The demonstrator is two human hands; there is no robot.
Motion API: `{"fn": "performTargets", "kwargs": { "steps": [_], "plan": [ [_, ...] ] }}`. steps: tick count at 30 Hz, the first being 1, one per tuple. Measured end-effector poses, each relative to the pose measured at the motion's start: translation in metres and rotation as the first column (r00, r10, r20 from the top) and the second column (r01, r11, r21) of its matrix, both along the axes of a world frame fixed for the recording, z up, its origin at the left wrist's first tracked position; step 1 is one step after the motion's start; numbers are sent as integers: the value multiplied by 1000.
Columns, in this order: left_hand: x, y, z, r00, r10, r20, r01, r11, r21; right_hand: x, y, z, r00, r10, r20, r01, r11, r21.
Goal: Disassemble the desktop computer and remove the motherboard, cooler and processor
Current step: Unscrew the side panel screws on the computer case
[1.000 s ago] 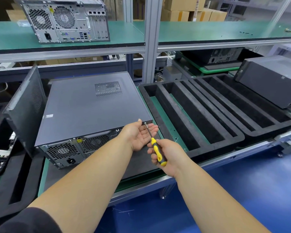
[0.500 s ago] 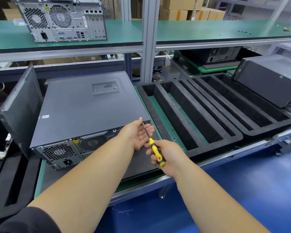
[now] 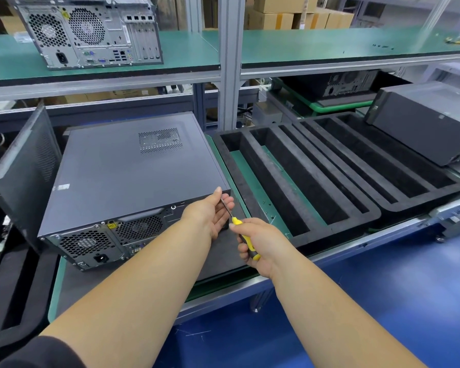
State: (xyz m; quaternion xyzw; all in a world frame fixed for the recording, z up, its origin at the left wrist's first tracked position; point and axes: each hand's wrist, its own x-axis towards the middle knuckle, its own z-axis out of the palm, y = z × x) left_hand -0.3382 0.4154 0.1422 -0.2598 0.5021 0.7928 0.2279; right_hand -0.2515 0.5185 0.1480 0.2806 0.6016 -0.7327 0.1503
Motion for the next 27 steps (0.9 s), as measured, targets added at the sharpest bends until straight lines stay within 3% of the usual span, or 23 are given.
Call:
{"fn": "performTargets", "kwargs": {
  "steps": [22,27],
  "plan": [
    [1,-6,-1,994,-76,-80,72,996,-48,4,8,20,987,90,133,-106,987,124],
    [2,-6,-2,994,-73,-77,74,997,4,4,4,16,993,52,103,-65,989,134]
  ]
}}
